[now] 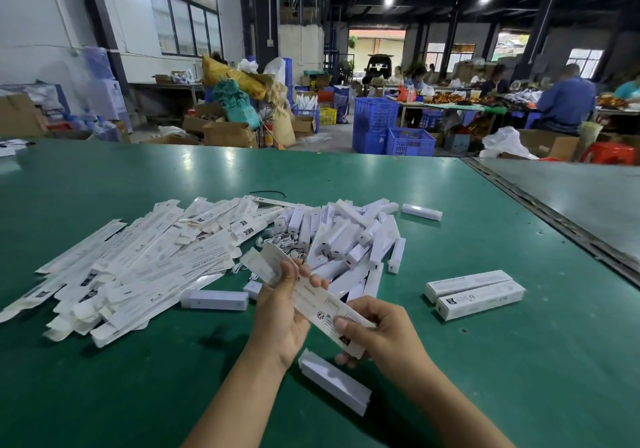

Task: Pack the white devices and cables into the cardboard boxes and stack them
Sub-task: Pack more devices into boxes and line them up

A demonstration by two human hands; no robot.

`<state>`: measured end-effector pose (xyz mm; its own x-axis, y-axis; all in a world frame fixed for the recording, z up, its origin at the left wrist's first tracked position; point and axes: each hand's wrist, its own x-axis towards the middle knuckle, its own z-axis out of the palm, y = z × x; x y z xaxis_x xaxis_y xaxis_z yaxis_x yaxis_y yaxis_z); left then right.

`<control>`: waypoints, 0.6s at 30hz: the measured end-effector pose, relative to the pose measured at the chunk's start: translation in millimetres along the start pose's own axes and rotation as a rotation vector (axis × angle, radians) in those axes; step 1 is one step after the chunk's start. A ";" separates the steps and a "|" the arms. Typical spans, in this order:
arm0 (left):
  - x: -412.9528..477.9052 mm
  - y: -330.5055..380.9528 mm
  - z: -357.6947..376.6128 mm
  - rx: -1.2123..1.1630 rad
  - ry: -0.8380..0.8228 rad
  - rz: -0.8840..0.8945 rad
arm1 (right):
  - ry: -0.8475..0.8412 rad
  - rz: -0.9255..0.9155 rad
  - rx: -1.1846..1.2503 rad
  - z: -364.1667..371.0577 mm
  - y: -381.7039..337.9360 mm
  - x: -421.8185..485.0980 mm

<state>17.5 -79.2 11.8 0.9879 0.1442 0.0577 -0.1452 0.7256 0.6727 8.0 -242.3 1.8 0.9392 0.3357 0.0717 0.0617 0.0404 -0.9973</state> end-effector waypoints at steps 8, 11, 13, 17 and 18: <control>0.5 -2.9 -1.1 -0.046 0.001 -0.012 | 0.052 0.013 -0.016 -1.0 0.3 2.6; -2.1 -1.9 2.0 -0.007 -0.068 -0.019 | 0.110 0.019 0.002 -1.9 2.3 4.5; -4.7 -3.1 6.0 0.049 -0.095 -0.014 | 0.161 0.022 0.072 -2.2 2.7 5.7; -8.0 -10.2 9.5 0.250 -0.116 0.011 | 0.192 0.074 0.259 -7.5 -1.8 6.7; -9.5 -12.9 9.8 0.313 -0.126 0.018 | 0.180 0.093 0.289 -8.9 -2.3 7.1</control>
<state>10.5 -96.6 9.8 0.9872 0.0564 0.1493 -0.1579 0.4787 0.8636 17.4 -248.4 4.4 0.9824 0.1801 -0.0493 -0.1009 0.2902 -0.9516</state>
